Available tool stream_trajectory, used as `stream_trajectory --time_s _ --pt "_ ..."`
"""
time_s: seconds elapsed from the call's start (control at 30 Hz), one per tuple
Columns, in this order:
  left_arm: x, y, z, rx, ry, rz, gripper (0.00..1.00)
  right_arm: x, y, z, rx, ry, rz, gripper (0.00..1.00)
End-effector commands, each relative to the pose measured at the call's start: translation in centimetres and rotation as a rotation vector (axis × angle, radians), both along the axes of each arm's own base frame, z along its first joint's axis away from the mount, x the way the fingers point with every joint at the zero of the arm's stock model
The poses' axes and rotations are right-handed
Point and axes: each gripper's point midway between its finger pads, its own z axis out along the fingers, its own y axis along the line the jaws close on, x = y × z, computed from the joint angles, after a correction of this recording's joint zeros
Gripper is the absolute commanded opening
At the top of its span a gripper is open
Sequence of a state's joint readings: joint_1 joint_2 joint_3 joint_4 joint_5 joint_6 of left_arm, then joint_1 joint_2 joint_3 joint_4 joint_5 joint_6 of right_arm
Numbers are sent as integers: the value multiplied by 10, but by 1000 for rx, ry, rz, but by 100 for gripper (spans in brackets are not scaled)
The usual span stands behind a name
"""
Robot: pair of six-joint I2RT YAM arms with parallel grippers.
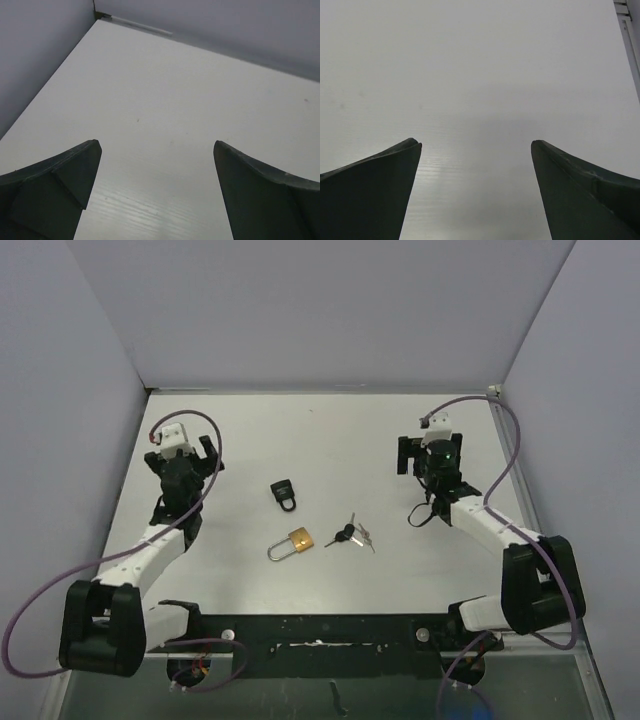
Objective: Unlock with the key
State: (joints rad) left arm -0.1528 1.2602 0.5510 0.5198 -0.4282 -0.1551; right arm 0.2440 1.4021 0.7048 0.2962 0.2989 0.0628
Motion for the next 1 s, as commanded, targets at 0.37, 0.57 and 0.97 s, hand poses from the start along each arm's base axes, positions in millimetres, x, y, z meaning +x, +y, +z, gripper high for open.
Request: stream_trajectory --time_s 0.37,0.57,0.97 --pt "-52 -128 23 -462 17 -491 98 -61 103 59 316 84 433 98" --pt "-77 -166 4 -344 127 -502 98 -102 130 37 250 214 484 97" --pt "-102 -182 -29 -329 230 -499 98 -144 175 -8 132 330 559 91"
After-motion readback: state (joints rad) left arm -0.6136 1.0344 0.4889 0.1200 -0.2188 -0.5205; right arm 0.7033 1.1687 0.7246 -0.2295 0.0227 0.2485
